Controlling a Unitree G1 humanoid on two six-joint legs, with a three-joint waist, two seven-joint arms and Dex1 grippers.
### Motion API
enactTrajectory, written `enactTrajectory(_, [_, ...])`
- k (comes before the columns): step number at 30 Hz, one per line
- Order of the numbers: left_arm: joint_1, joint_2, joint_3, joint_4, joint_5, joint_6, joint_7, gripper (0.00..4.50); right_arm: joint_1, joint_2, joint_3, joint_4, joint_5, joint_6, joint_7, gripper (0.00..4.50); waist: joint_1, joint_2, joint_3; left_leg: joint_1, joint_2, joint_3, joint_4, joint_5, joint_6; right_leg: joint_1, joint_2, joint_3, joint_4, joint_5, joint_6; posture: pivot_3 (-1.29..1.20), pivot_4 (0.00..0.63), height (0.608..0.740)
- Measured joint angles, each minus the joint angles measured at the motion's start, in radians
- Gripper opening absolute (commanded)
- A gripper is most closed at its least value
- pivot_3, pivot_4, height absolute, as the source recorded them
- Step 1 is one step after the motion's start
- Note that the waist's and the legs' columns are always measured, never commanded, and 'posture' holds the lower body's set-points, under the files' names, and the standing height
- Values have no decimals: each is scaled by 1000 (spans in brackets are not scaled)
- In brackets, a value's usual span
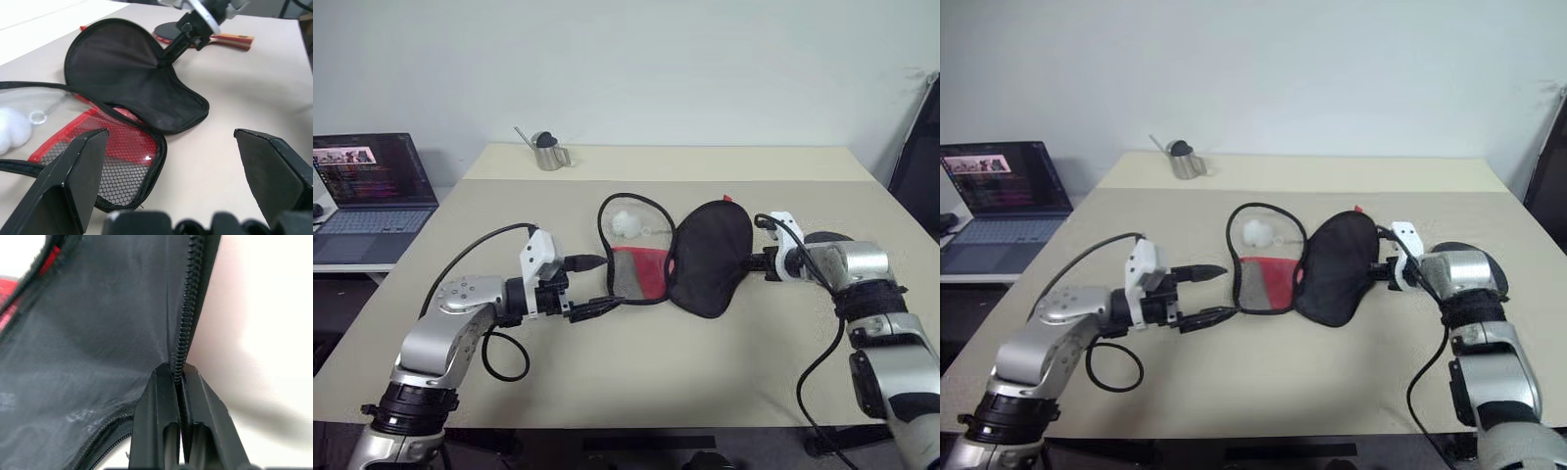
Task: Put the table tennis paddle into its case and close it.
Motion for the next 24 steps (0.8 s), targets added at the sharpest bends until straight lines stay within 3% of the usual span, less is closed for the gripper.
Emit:
enactTrajectory(12, [-33,-27,-32,0,5,0,2,4500,-167,-33,84,342,-180,-254,153,34,0,0,0,0,0,0,0,0,0,0,0,0,0,0,0,0,150,740])
enactTrajectory(24, [-53,-39,-51,0,14,0,3,4500,-242,-29,123,500,-315,-403,197,34,0,1,1,0,0,0,0,0,0,0,0,0,0,0,0,0,150,740])
